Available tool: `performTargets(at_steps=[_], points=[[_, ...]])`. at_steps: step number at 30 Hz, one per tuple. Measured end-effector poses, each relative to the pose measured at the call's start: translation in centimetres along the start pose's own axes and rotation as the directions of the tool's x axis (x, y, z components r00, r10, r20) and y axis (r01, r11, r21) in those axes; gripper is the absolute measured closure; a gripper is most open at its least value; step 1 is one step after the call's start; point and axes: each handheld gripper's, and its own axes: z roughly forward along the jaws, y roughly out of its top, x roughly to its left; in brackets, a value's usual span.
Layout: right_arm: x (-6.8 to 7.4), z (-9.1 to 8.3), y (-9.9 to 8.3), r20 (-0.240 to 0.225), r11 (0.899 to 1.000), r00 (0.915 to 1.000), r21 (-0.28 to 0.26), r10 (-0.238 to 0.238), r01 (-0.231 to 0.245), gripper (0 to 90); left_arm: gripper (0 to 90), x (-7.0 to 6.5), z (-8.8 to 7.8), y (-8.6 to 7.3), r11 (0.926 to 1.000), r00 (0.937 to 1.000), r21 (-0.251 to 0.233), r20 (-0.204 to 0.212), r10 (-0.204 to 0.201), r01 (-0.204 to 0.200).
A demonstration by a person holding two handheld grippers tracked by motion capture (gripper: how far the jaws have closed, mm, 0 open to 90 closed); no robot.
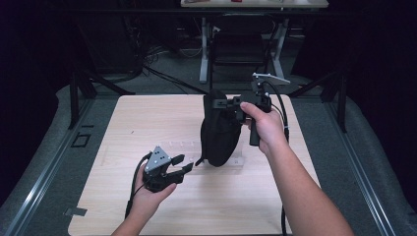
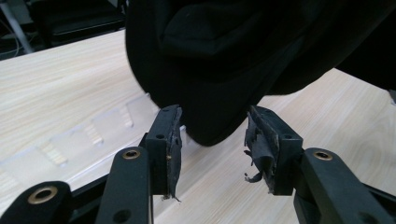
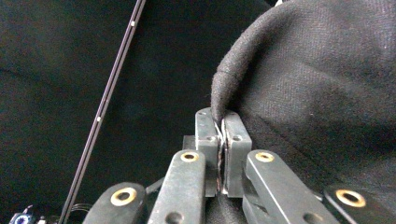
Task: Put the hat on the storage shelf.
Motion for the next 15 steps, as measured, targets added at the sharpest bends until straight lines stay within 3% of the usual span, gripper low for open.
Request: performTargets(at_steps=[15], points=[[0.2,0.3,-0.1,0.003,1.000,1.0000,-0.003,-0.001,0.001,87.9,68.2,-2.2,1.2,1.4,0.9965,0.9966,0.016,0.013,0.081,-0.082]])
